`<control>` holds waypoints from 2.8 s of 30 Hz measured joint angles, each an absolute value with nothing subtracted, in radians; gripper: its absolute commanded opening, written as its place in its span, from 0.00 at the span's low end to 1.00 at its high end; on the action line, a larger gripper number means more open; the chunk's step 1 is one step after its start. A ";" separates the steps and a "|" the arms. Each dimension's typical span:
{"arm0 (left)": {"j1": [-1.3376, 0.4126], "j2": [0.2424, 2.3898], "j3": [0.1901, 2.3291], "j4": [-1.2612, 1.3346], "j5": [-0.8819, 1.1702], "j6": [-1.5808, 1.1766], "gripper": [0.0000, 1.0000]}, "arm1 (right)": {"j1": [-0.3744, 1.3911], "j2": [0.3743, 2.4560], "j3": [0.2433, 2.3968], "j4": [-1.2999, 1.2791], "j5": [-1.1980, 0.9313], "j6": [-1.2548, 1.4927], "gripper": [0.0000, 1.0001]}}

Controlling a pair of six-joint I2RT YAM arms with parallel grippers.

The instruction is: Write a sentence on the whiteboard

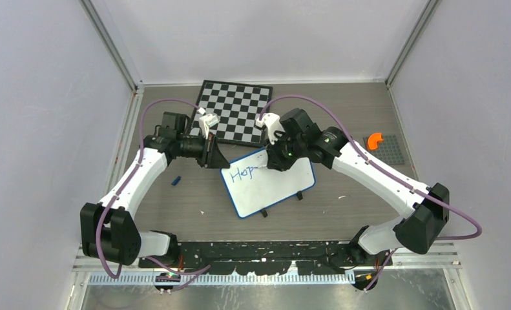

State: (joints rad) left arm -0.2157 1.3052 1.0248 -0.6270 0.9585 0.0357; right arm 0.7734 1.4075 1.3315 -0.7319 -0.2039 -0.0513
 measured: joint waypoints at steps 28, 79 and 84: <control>-0.216 1.317 1.029 -0.630 0.956 0.038 0.14 | 0.751 1.410 1.354 -0.742 -0.212 -0.055 0.00; -0.237 1.334 1.058 -0.692 0.956 0.094 0.17 | 0.780 1.327 1.308 -0.798 -0.230 -0.108 0.00; -0.241 1.350 1.060 -0.712 0.957 0.108 0.17 | 0.736 1.302 1.311 -0.793 -0.228 -0.107 0.00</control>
State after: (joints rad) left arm -0.2413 1.3499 1.0603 -0.7116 0.9565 0.1081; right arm 0.7364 1.3022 1.3113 -0.7933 -0.2276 -0.1074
